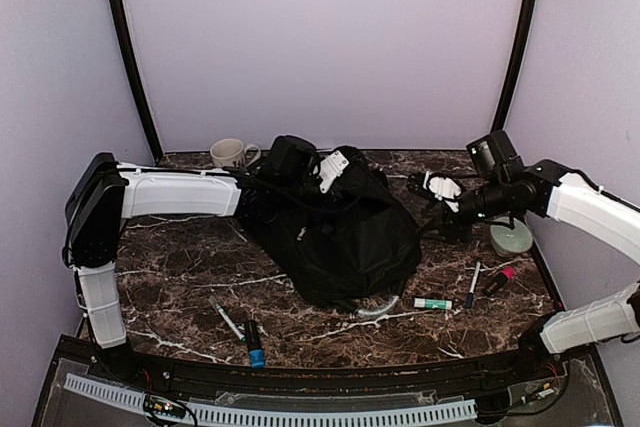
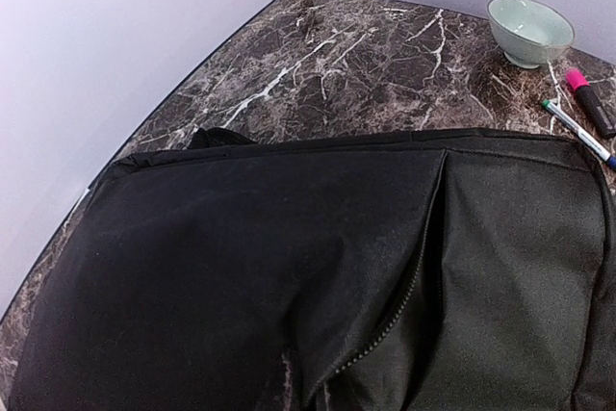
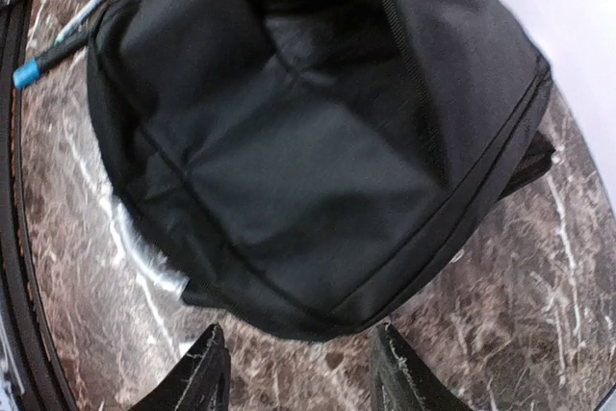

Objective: Pack the student bag
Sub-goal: Pick up the stationery from the center of the board.

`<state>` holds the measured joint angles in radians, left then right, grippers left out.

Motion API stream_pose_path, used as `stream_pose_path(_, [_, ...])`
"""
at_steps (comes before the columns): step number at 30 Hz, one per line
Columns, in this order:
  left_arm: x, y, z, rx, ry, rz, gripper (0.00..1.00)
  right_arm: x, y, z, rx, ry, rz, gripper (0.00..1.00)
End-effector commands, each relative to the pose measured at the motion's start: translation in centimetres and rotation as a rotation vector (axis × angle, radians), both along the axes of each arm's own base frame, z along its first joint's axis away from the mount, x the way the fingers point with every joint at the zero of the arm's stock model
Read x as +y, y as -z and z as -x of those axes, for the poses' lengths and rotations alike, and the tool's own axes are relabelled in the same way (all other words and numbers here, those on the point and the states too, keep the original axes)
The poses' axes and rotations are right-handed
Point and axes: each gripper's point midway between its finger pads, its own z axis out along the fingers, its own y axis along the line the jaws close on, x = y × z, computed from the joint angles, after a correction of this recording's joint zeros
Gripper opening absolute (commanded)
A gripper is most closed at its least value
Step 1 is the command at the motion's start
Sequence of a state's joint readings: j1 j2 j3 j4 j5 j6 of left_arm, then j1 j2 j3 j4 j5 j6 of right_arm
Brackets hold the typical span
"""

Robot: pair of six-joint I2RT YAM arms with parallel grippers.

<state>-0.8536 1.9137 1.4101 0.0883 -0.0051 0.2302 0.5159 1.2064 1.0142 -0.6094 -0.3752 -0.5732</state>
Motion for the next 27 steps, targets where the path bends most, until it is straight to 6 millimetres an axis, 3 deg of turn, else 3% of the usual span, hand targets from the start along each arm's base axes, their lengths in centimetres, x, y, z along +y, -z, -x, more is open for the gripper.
stream_pose_path(1, [-1.0, -2.9, -1.3, 0.016, -0.020, 0.114, 0.00, -3.3, 4.9, 4.5, 0.130, -0.057, 0.167, 0.48])
stream_pose_path(5, [-1.1, -2.8, -1.4, 0.031, -0.023, 0.119, 0.00, -5.4, 8.7, 6.8, 0.210, -0.075, 0.279, 0.47])
stream_pose_path(11, [-0.9, -3.1, -1.4, 0.030, -0.031, 0.120, 0.00, -6.2, 11.6, 8.3, 0.273, -0.094, 0.352, 0.48])
stream_pose_path(20, [-0.9, -3.2, -1.2, 0.044, -0.027, 0.127, 0.00, -6.7, 14.6, 9.7, 0.299, -0.116, 0.461, 0.49])
stream_pose_path(27, [-0.9, -3.2, -1.0, 0.051, -0.020, 0.130, 0.00, -7.0, 16.0, 8.9, 0.277, -0.067, 0.516, 0.47])
